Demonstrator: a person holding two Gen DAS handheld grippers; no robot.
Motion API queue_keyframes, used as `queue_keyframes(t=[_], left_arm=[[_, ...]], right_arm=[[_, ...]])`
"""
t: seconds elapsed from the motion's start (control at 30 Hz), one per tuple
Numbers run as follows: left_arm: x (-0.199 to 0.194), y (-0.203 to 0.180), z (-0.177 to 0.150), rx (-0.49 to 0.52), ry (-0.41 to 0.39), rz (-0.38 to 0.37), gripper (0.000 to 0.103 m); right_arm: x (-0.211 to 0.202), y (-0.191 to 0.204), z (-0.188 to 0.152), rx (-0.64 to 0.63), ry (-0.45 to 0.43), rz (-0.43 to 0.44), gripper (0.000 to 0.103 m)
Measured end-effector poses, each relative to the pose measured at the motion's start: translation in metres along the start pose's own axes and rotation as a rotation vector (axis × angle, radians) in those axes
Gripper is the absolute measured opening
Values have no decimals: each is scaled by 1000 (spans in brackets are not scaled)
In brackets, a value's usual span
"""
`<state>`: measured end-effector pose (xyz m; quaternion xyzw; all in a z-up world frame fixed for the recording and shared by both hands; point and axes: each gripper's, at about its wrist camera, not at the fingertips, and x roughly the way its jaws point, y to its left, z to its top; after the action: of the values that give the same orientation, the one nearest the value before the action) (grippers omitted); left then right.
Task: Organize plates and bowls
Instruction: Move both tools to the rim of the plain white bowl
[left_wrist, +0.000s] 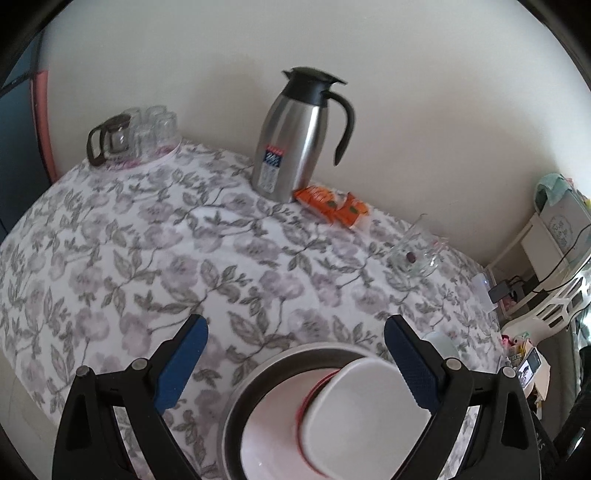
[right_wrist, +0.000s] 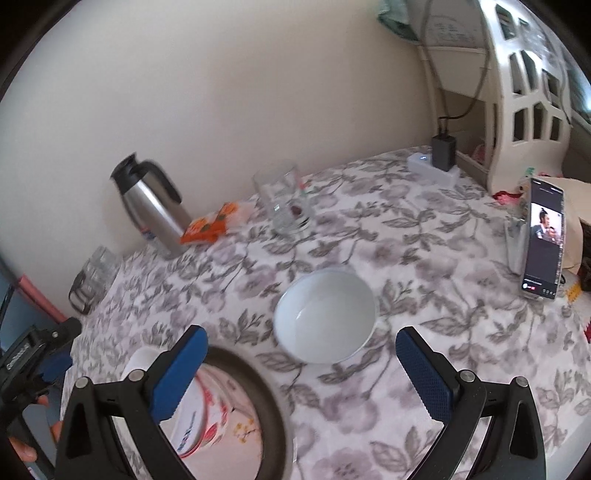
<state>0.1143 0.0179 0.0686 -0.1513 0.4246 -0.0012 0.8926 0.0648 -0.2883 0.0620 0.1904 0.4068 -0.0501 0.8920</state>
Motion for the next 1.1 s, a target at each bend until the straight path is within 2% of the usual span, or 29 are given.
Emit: queue_keyframes(t=[0.33, 0.43, 0.5, 0.7, 0.77, 0.83, 0.93, 1.1], left_arm=[[-1, -62, 9, 128, -17, -60, 97], [7, -86, 7, 163, 41, -117, 97], [16, -101, 6, 165, 88, -126, 97], [38, -140, 0, 217, 149, -85, 96], [47, -155, -3, 246, 169, -61, 96], [55, -168, -7, 277, 189, -48, 96], [68, -181, -13, 312, 217, -31, 96], [98, -195, -23, 322, 281, 29, 94]], right_arm=[[10, -41, 15, 81, 8, -33, 103], [14, -49, 17, 86, 15, -49, 103], [14, -55, 18, 97, 15, -58, 103], [21, -72, 20, 135, 23, -49, 102], [26, -75, 19, 147, 33, -46, 98], [31, -77, 18, 154, 45, -44, 88], [41, -79, 15, 158, 69, -51, 82], [57, -79, 10, 160, 110, -39, 67]])
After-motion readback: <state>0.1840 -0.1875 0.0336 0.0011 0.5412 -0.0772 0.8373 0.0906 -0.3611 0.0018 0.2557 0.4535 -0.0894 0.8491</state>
